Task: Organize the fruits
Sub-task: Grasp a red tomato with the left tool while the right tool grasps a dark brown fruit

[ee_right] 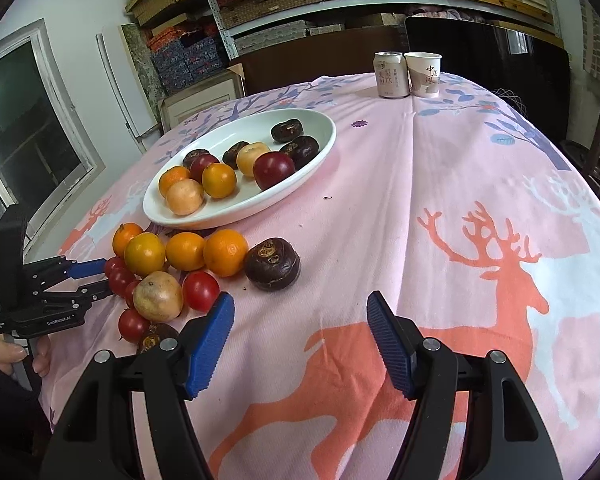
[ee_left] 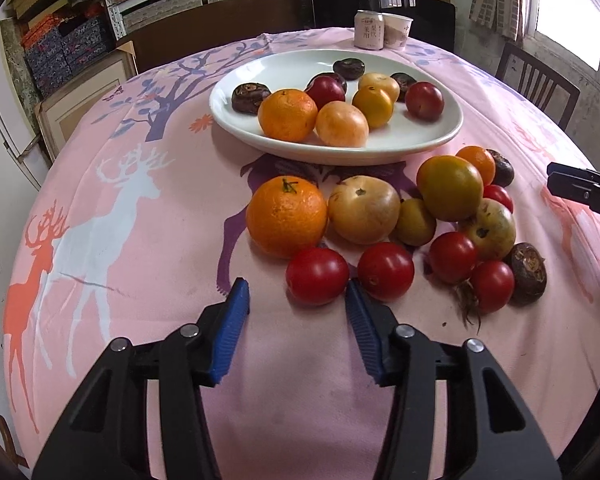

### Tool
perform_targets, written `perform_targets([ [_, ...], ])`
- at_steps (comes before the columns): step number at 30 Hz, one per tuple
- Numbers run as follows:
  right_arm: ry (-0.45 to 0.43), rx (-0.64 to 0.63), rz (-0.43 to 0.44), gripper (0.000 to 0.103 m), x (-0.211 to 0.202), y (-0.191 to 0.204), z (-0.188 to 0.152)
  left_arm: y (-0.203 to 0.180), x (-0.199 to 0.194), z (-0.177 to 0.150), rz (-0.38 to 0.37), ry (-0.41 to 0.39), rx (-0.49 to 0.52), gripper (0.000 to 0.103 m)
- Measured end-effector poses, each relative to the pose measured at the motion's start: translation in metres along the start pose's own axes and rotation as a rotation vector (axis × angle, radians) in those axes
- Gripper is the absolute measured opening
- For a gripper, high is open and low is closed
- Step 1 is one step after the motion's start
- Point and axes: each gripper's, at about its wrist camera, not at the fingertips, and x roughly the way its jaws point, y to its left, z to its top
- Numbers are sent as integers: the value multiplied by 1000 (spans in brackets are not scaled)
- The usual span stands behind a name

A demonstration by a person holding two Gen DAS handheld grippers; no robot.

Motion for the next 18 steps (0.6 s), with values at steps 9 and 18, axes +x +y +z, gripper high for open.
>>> perform_targets([
  [9, 40, 16, 22, 69, 8, -3, -1, -6, 7, 10, -57, -5, 4, 31],
  [18, 92, -172, 126, 69, 2, 51, -16, -4, -3, -2, -67, -9, -29, 30],
])
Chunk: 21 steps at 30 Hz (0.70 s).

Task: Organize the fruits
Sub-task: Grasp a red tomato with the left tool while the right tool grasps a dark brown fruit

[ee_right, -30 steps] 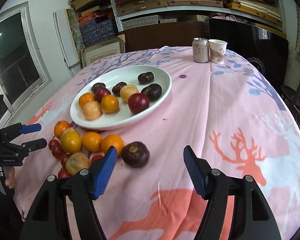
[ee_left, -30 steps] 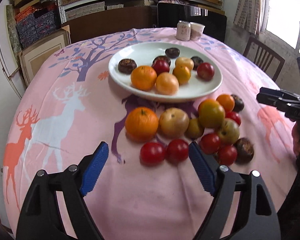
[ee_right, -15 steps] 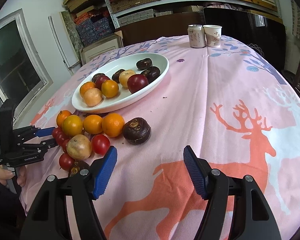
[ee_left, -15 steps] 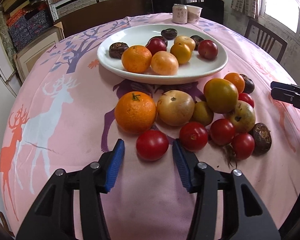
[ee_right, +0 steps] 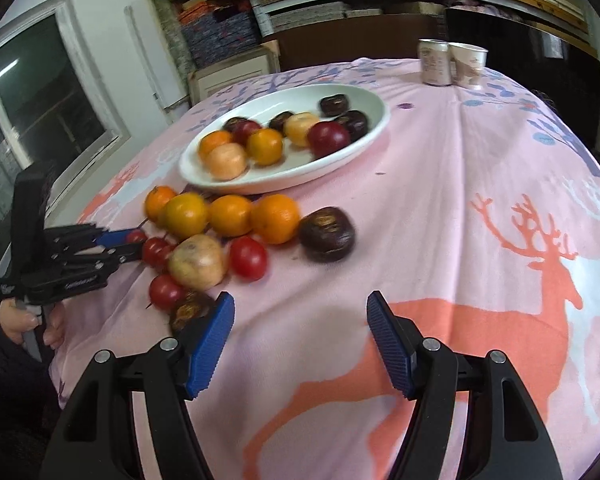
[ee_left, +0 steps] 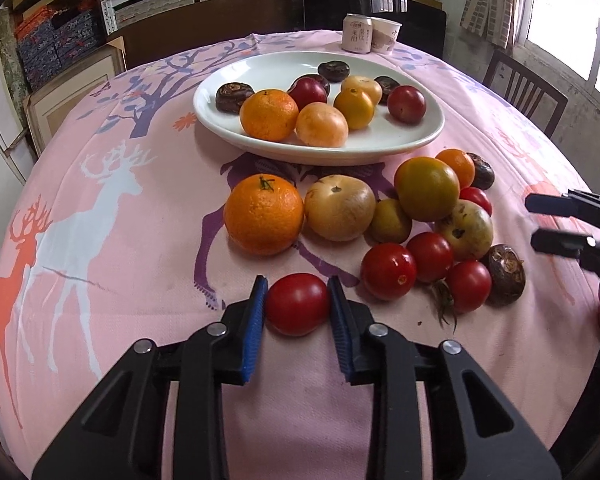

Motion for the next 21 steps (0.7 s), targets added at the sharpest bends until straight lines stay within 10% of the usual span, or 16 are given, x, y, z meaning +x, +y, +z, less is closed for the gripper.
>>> perform_targets([
  [5, 25, -221, -35, 69, 7, 55, -1, 4, -12, -7, -12, -44, -36, 30],
  [13, 103, -179, -46, 41, 31, 55, 3, 2, -28, -15, -25, -98, -47, 30],
  [21, 77, -114, -7, 41, 24, 45, 0, 0, -30, -16, -18, -102, -45, 30],
])
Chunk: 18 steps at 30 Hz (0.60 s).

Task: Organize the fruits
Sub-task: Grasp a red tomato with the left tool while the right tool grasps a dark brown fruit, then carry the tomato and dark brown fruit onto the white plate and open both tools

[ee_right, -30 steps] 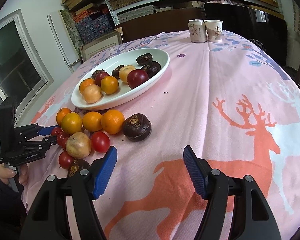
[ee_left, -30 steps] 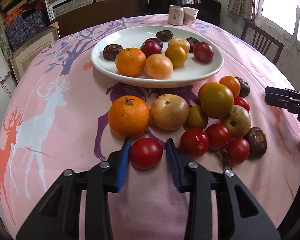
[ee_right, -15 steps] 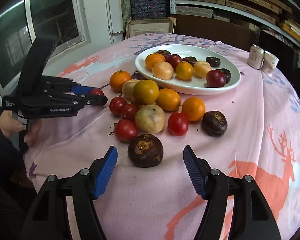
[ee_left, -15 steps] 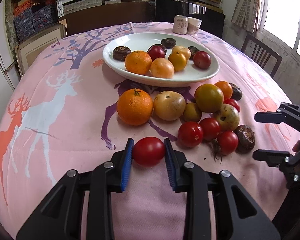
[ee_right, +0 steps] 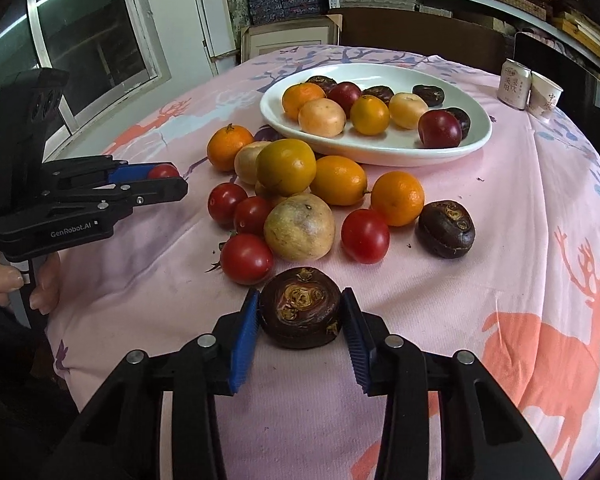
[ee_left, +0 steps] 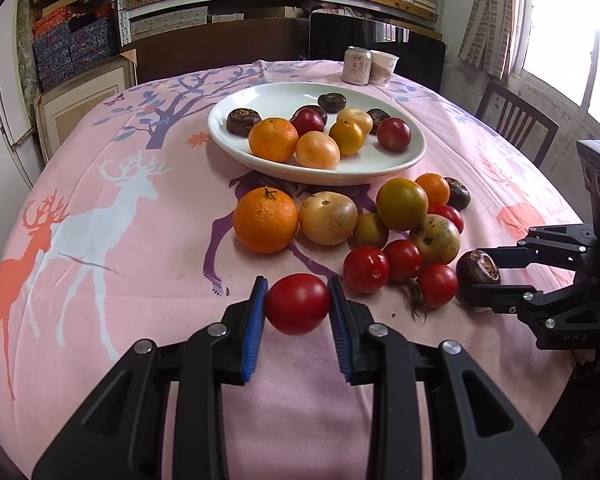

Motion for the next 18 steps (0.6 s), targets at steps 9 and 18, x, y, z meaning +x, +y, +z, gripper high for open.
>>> perform_targets([
  [9, -32, 39, 8, 41, -15, -9, -4, -4, 1, 1, 3, 1, 5, 30],
  [18, -73, 86, 8, 41, -29, -25, -6, -9, -5, 4, -2, -18, 5, 30],
])
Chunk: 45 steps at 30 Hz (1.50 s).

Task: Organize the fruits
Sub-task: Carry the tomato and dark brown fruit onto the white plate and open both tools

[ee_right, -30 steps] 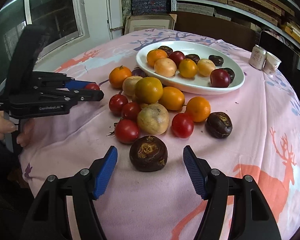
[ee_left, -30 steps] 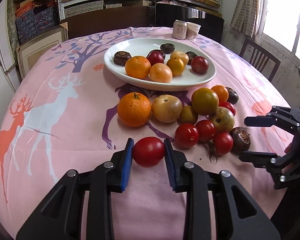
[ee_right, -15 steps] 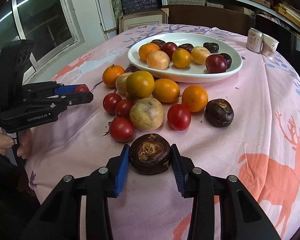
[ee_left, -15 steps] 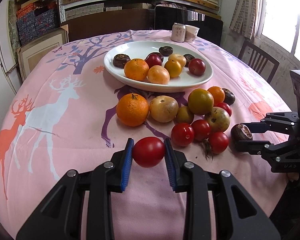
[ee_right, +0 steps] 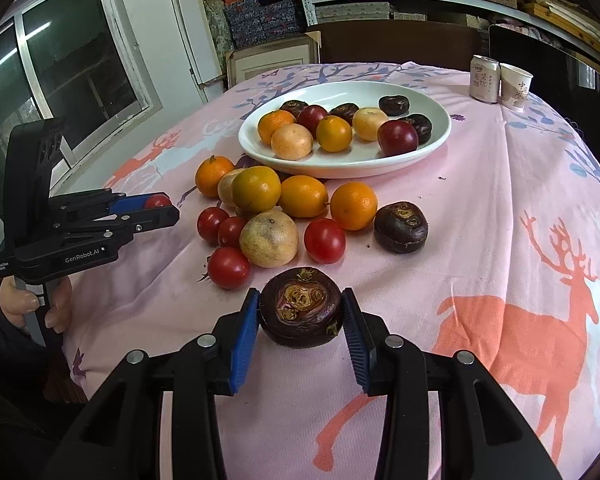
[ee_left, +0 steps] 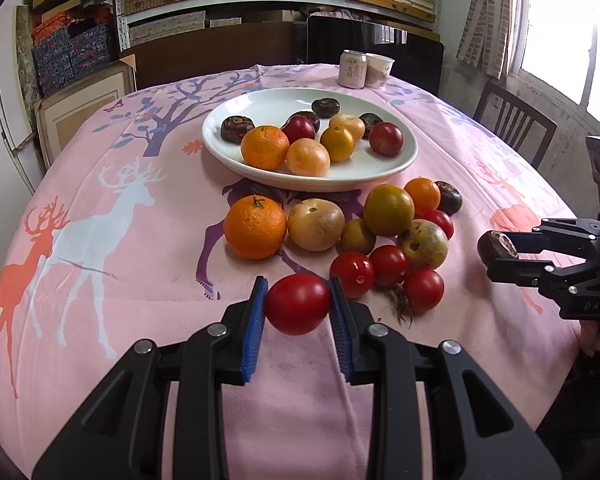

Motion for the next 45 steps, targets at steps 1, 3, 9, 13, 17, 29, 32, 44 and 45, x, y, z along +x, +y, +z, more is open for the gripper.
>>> perform_targets([
  [1, -6, 6, 2, 41, -2, -2, 0, 0, -2, 1, -6, -9, -3, 30],
  [3, -23, 16, 4, 41, -6, -7, 2, 0, -5, 3, -13, -25, -7, 30],
  [9, -99, 59, -8, 41, -26, -28, 15, -2, -15, 15, -20, -68, -1, 30],
  [13, -147, 77, -22, 41, -37, -40, 28, -3, -17, 31, -18, -93, 9, 30],
  [17, -193, 71, -30, 41, -45, -44, 47, 0, -16, 57, -15, -117, 17, 30],
  [29, -153, -22, -17, 41, 27, -24, 121, 29, 74, 169, -43, -51, -79, 30],
  [32, -120, -24, -30, 42, 52, -24, 125, 34, 107, 178, -26, 1, -100, 30],
  [44, -171, 89, 21, 59, 28, -50, 86, 45, 63, 142, -66, -31, -165, 70],
  [45, -169, 102, 23, 60, 25, -53, 80, 44, 54, 133, -66, -34, -149, 75],
])
